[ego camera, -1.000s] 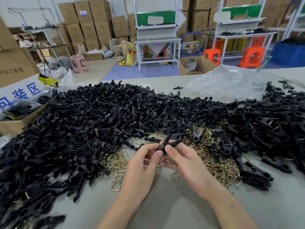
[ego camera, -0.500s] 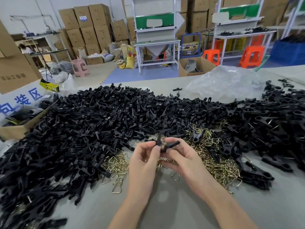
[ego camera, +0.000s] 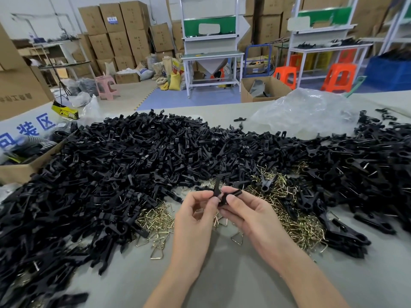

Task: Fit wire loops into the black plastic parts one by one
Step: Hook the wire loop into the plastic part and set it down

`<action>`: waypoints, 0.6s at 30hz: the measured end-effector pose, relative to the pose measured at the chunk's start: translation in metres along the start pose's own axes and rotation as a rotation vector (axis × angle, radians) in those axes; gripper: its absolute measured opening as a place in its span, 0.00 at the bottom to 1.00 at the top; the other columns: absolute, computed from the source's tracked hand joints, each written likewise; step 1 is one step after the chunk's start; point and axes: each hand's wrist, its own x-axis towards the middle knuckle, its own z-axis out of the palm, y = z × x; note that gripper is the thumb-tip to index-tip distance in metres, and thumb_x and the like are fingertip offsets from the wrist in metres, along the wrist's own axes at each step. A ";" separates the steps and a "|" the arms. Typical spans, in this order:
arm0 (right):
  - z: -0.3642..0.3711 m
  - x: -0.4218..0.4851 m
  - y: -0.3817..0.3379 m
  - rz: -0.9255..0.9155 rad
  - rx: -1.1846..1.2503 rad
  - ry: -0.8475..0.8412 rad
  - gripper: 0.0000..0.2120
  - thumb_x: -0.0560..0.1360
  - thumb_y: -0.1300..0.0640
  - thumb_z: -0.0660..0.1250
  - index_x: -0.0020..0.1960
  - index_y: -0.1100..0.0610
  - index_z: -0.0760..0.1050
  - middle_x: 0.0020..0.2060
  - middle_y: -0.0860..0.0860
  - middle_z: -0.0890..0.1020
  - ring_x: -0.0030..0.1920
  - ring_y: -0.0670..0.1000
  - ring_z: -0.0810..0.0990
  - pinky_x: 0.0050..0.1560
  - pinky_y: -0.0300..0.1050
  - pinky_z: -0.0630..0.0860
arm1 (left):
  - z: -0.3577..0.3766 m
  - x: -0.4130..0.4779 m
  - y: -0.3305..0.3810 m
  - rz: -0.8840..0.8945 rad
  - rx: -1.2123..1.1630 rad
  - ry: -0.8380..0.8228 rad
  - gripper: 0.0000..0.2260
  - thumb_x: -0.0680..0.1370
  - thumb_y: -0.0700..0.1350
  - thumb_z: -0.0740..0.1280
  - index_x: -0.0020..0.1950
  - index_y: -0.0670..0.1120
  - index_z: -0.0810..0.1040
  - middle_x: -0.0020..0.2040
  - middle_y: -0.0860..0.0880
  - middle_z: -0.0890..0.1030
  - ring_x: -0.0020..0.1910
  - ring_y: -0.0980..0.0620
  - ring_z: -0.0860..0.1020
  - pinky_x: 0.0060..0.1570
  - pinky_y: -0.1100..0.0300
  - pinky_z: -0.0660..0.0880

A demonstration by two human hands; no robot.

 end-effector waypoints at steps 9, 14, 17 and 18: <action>0.000 -0.005 -0.003 0.000 -0.075 0.019 0.15 0.72 0.57 0.72 0.58 0.57 0.84 0.55 0.56 0.86 0.51 0.53 0.86 0.51 0.39 0.81 | -0.004 -0.002 0.005 -0.029 -0.073 -0.095 0.04 0.79 0.39 0.70 0.50 0.47 0.81 0.45 0.51 0.85 0.44 0.56 0.82 0.45 0.66 0.77; 0.001 -0.005 -0.005 -0.017 -0.066 0.034 0.16 0.71 0.58 0.71 0.58 0.60 0.82 0.52 0.57 0.87 0.49 0.51 0.87 0.48 0.38 0.81 | -0.004 -0.003 0.005 -0.036 -0.057 -0.126 0.03 0.79 0.40 0.70 0.51 0.47 0.81 0.46 0.49 0.85 0.45 0.54 0.82 0.46 0.64 0.77; 0.002 -0.005 -0.005 -0.020 -0.063 0.063 0.17 0.70 0.58 0.72 0.58 0.60 0.82 0.52 0.57 0.87 0.49 0.52 0.87 0.48 0.38 0.82 | -0.005 -0.002 0.005 -0.019 -0.035 -0.138 0.04 0.79 0.40 0.70 0.51 0.48 0.81 0.46 0.50 0.85 0.46 0.54 0.83 0.46 0.64 0.77; 0.002 -0.005 -0.005 -0.019 -0.062 0.068 0.17 0.70 0.57 0.72 0.58 0.59 0.82 0.52 0.57 0.87 0.49 0.53 0.87 0.48 0.38 0.82 | -0.005 -0.002 0.004 -0.012 -0.023 -0.137 0.04 0.79 0.40 0.70 0.51 0.49 0.81 0.47 0.51 0.85 0.46 0.54 0.83 0.47 0.64 0.77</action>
